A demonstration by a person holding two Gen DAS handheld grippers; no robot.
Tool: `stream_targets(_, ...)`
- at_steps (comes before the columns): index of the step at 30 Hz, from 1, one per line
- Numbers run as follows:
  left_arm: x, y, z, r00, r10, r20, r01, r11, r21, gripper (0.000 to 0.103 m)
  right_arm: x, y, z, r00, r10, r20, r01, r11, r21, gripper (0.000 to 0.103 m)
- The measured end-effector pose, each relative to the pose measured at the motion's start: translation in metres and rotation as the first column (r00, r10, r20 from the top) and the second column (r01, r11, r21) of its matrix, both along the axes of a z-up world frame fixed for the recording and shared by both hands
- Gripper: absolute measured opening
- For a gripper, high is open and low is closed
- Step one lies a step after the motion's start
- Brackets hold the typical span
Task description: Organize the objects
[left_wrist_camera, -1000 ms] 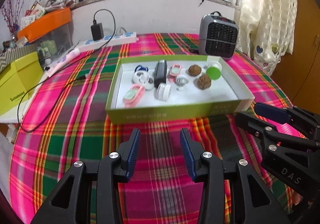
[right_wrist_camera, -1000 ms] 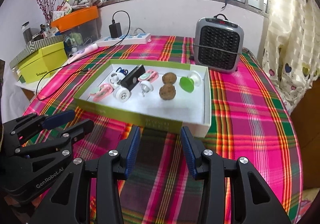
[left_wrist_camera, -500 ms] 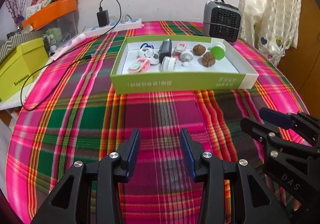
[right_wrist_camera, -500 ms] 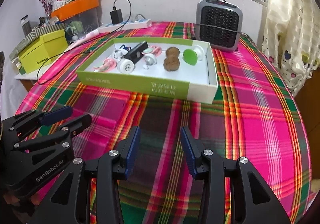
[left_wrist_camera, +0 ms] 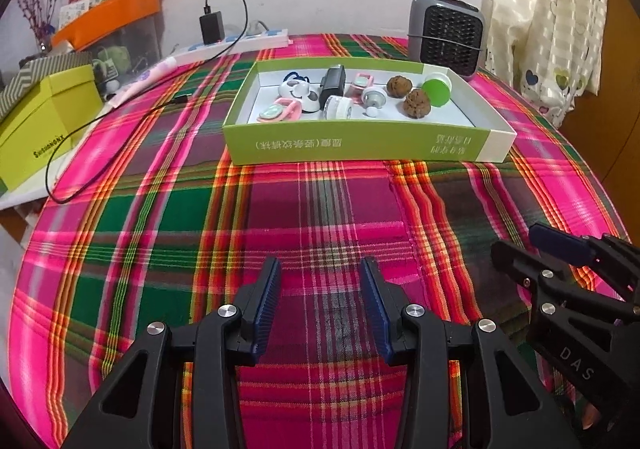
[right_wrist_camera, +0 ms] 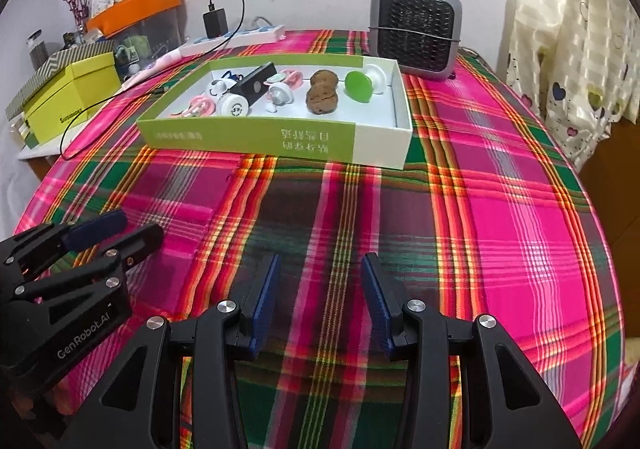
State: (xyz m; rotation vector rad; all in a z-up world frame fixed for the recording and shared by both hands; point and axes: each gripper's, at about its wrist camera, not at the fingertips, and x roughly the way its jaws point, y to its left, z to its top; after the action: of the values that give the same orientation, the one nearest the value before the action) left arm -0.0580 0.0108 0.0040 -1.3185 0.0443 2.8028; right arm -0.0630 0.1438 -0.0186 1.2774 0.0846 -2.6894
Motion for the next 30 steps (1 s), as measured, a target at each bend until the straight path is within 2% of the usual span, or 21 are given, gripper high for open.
stream_targets(6,0.0014,-0.0013,-0.0003,1.0,0.01,0.002,-0.011,1.0,0.012,0.042,0.0016,0.0003,0.0,1.0,-0.015,-0.002,0.015,1.0,0.02,0.045)
stream_targets(9,0.0017,0.0005,-0.0005,1.0,0.017,0.001,-0.017,1.0,0.003,0.043,0.0018,0.0006,-0.0013,1.0,-0.021,0.004,0.021,0.999,0.025,0.057)
stream_targets(30,0.0016,-0.0002,-0.0006,1.0,0.022,0.003,-0.022,1.0,0.012,0.044,0.001,0.0,-0.0022,1.0,-0.018,0.005,0.018,1.0,0.025,0.061)
